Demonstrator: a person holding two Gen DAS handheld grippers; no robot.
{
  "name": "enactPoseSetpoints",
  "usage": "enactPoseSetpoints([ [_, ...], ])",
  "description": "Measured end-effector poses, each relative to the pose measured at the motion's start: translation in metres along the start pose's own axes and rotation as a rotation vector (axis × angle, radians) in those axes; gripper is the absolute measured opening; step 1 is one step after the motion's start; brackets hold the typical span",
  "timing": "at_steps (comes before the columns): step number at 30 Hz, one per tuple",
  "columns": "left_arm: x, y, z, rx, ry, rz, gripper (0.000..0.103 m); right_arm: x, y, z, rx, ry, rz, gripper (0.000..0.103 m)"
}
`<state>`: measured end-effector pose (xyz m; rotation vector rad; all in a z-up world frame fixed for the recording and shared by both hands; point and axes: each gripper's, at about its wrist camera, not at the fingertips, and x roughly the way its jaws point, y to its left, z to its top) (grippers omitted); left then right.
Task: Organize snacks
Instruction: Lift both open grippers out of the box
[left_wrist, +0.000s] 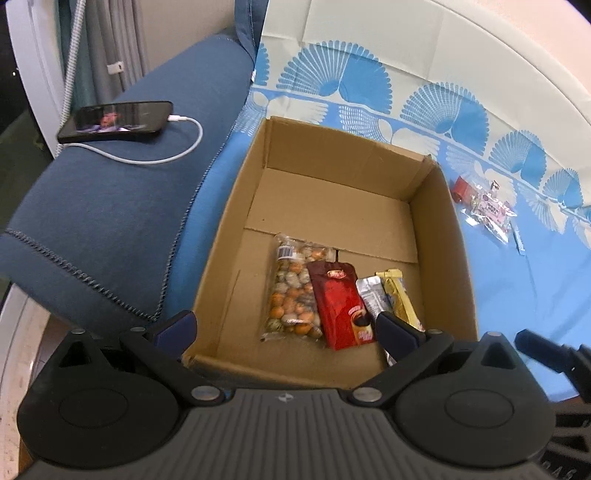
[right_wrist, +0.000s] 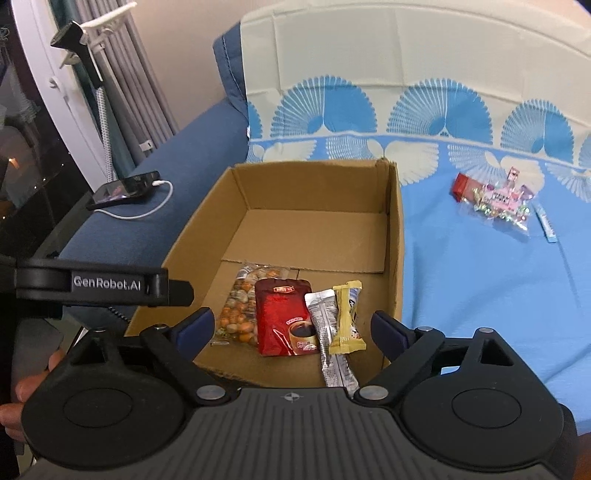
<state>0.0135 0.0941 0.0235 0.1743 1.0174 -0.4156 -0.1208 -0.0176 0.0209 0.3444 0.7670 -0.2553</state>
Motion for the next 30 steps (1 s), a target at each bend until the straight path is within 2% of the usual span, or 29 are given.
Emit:
enactPoseSetpoints([
  [7,-0.025,-0.004,-0.021,0.024,-0.052,0.019,0.103,-0.028,0.003,-0.011,0.0,-0.046,-0.013,0.093],
  [13,-0.04,-0.008,-0.026,0.035,-0.091,0.015,0.103,-0.044,0.004,-0.017,-0.003,-0.074,-0.014,0.093],
  [30,-0.05,-0.015,-0.028,0.063,-0.11,0.015,0.103,-0.053,0.003,-0.017,0.011,-0.105,-0.012,0.094],
])
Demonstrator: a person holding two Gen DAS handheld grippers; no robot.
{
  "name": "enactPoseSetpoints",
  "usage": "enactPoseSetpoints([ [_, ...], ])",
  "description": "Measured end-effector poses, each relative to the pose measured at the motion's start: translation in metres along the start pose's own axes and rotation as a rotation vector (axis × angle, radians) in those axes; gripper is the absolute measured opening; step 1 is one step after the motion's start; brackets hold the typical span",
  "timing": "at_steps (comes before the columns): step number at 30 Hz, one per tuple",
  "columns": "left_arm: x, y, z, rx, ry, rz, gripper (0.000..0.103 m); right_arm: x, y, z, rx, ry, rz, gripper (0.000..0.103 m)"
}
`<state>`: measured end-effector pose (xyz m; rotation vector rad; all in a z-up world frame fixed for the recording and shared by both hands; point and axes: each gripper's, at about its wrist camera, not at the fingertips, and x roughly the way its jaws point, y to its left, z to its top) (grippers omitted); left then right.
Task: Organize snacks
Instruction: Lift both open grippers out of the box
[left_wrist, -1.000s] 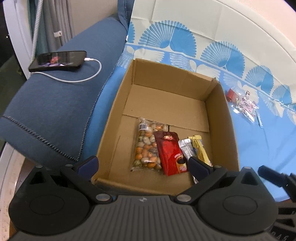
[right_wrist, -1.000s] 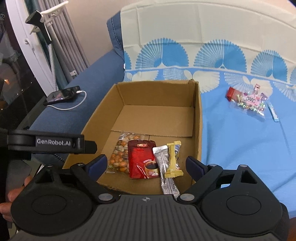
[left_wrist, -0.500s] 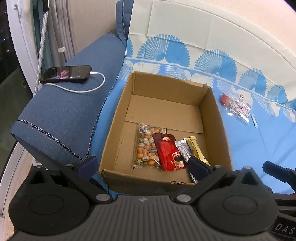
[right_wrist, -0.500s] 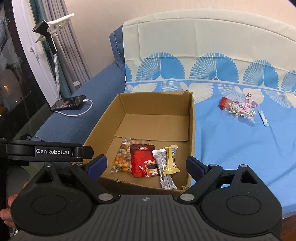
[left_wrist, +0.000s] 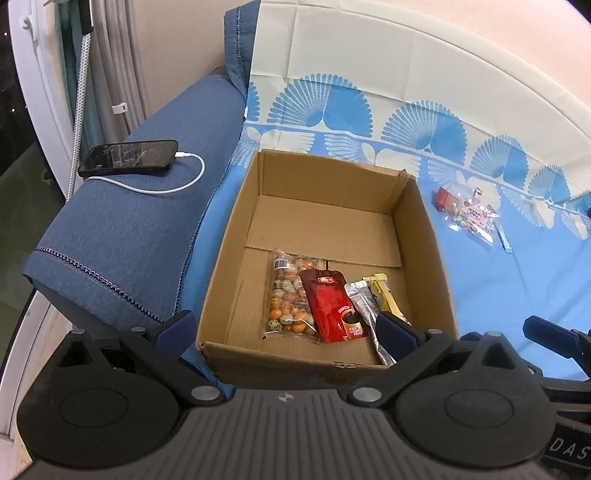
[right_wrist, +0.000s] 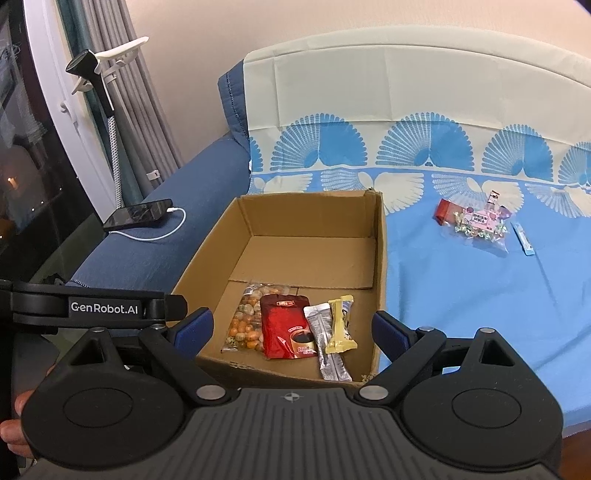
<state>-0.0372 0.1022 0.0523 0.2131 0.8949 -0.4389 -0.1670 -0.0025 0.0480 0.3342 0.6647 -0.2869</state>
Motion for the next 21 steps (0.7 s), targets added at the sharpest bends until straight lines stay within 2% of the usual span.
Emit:
enactPoseSetpoints([
  [11,0.005,-0.015,0.006,0.038,0.011,0.002,0.103,0.002,-0.014,0.002,0.042,-0.001,-0.004,0.094],
  [21,0.011,-0.029,0.018,0.056,0.012,0.003,0.103,0.002,-0.047,0.01,0.111,-0.029,-0.057,0.094],
])
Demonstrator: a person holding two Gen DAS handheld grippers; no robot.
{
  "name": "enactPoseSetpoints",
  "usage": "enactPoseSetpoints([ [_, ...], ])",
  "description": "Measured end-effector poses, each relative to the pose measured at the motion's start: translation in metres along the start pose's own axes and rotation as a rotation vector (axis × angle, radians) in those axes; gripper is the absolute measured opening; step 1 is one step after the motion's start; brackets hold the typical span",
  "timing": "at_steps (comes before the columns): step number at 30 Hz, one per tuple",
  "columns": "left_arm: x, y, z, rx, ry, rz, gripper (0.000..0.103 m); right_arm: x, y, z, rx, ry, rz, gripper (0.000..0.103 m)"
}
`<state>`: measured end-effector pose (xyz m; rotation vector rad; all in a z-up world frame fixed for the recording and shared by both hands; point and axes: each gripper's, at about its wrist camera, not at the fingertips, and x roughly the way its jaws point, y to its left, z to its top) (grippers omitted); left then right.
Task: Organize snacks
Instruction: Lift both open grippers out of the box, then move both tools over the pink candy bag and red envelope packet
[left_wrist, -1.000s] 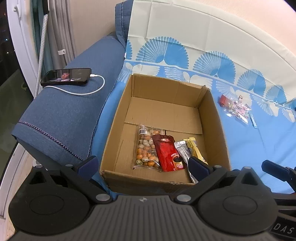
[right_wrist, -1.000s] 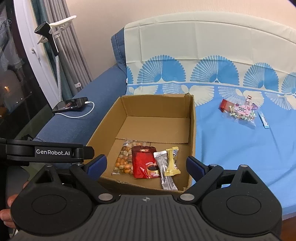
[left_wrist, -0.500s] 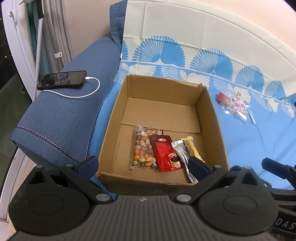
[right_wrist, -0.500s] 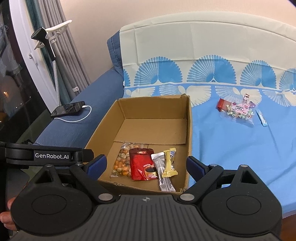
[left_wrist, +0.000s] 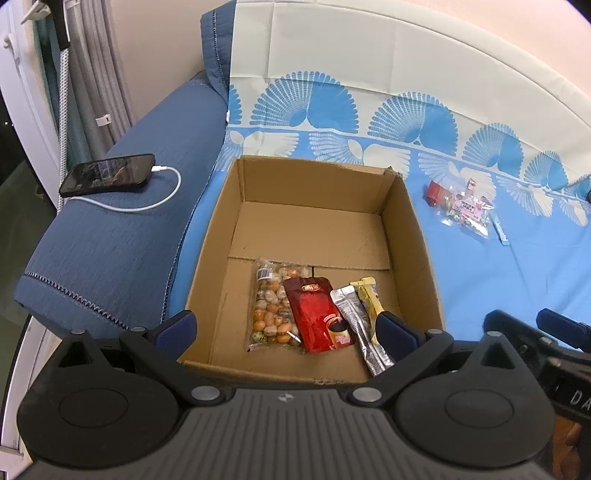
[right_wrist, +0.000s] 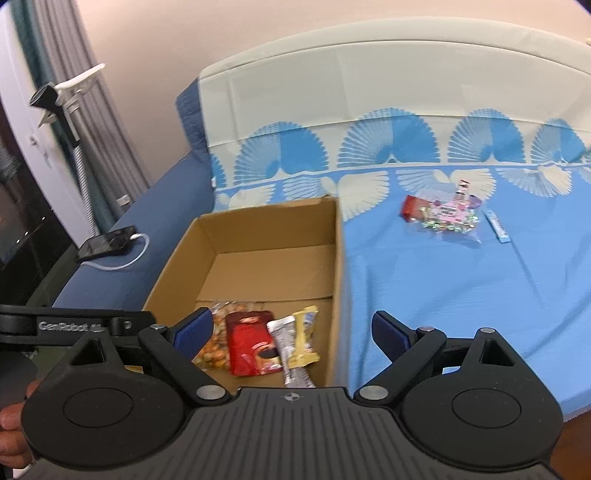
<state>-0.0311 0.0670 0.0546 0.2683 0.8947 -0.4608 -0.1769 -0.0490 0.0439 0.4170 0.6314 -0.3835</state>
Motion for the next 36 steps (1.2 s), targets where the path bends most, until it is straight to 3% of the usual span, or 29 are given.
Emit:
enactPoseSetpoints([
  [14,0.015,-0.032,0.027,0.036,0.001,-0.02,0.103,0.012,-0.051,0.012,0.083,-0.023,-0.074,0.094],
  [23,0.037,-0.067,0.064,0.065,0.01,-0.047,0.103,0.031,-0.118,0.041,0.128,-0.078,-0.194,0.094],
  [29,0.067,-0.101,0.095,0.084,0.029,-0.063,0.103,0.07,-0.166,0.06,0.163,-0.082,-0.224,0.096],
  [36,0.112,-0.137,0.121,0.098,0.079,-0.069,0.103,0.173,-0.24,0.083,0.272,-0.036,-0.178,0.099],
])
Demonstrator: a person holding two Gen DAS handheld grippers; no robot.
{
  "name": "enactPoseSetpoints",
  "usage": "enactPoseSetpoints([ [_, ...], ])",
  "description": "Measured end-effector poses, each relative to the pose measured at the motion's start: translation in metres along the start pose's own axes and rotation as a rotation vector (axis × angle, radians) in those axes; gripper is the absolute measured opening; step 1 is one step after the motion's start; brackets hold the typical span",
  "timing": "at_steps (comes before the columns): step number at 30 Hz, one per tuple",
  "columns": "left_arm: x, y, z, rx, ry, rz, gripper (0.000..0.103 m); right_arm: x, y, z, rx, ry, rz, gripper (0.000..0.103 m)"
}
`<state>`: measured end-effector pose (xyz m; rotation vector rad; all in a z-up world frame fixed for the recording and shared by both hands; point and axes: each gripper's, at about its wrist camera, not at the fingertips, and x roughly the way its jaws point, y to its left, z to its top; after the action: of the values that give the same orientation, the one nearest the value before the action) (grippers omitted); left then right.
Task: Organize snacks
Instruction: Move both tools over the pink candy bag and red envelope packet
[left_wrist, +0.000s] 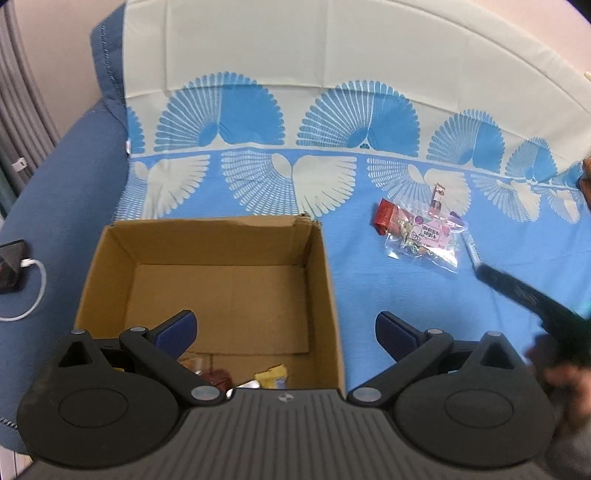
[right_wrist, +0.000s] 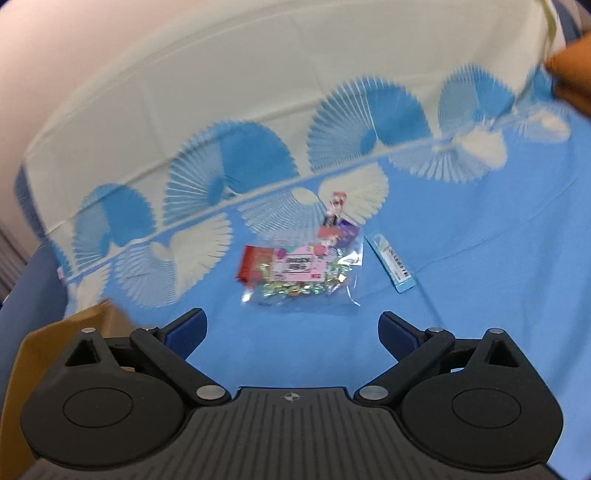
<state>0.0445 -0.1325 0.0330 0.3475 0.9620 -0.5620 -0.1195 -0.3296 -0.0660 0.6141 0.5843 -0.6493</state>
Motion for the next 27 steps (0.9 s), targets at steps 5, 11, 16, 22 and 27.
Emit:
enactPoseSetpoints([
  [5,0.028,-0.015,0.015,0.017,0.032,0.015,0.103,0.094,-0.034,0.019,0.074,0.029,-0.01,0.1],
  [11,0.058,-0.036,0.039,0.032,0.043,0.026,0.103,0.169,-0.073,0.02,0.248,0.085,0.006,0.067],
  [16,0.086,-0.066,0.063,0.016,0.041,-0.005,0.103,0.13,-0.074,0.001,0.253,0.023,0.12,0.022],
  [22,0.143,-0.115,0.093,-0.003,0.037,-0.024,0.103,0.051,-0.123,-0.04,0.333,0.002,0.005,0.022],
  [27,0.22,-0.142,0.114,-0.067,0.151,-0.076,0.103,0.021,-0.162,-0.053,0.363,-0.011,-0.076,0.022],
])
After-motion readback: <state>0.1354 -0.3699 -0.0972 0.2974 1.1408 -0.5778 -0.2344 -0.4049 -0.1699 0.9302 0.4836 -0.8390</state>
